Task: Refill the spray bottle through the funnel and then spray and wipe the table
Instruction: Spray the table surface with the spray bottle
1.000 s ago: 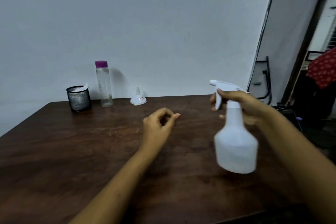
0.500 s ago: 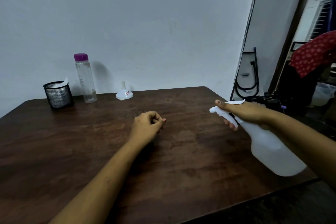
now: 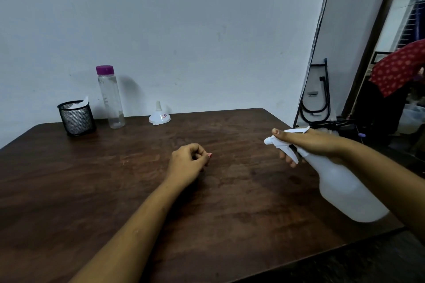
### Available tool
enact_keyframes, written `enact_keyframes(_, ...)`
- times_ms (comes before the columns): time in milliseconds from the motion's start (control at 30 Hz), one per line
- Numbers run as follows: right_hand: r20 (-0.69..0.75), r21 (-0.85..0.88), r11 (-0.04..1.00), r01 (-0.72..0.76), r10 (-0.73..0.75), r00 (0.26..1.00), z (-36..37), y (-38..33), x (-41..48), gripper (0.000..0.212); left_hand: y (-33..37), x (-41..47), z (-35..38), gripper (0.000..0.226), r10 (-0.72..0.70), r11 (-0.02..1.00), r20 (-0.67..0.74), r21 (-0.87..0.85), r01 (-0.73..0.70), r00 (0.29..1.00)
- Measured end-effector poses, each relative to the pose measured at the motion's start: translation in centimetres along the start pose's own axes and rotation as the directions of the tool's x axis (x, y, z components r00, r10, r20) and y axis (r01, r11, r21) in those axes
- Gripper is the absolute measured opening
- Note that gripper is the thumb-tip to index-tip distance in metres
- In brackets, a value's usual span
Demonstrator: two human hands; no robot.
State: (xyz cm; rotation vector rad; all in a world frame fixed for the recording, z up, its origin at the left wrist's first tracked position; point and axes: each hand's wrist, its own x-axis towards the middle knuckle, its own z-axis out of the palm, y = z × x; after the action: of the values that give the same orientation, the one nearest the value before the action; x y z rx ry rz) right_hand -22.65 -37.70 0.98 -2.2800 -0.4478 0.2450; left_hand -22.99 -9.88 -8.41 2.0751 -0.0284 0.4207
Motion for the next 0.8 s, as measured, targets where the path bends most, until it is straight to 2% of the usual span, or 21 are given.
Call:
enact_keyframes(167,-0.044,-0.015,0.998,0.061,-0.062,0.997,0.19,0.36,0.31,0.042,0.0,-0.09,0.07,0.02,0.005,1.0,0.008,-0.006,-0.005,1.0)
enact_keyframes(267,-0.045,-0.001,0.998,0.059,-0.059,0.997,-0.07,0.03,0.3,0.049,0.03,-0.1,0.08,0.02,0.009,1.0,0.005,-0.008,-0.009,1.0)
enact_keyframes(367,-0.024,0.08,0.996,0.04,-0.039,0.999,-0.18,-0.14,0.19,0.046,0.06,-0.18,0.12,0.021,0.013,1.0,0.007,-0.014,-0.013,1.0)
enact_keyframes(467,-0.024,0.056,0.997,0.046,-0.045,0.999,0.18,-0.16,0.21,0.041,0.12,-0.3,0.13,0.021,0.014,1.0,0.01,-0.01,-0.014,1.0)
enact_keyframes(667,-0.032,0.049,0.998,0.044,-0.042,0.999,0.36,-0.26,0.23,0.055,0.34,-0.4,0.18,0.02,0.007,1.0,0.012,-0.022,-0.007,1.0)
enact_keyframes(800,-0.043,0.07,0.996,0.053,-0.05,0.998,0.36,-0.2,0.27,0.057,0.58,-0.61,0.28,0.021,0.01,1.0,0.02,-0.029,-0.01,1.0)
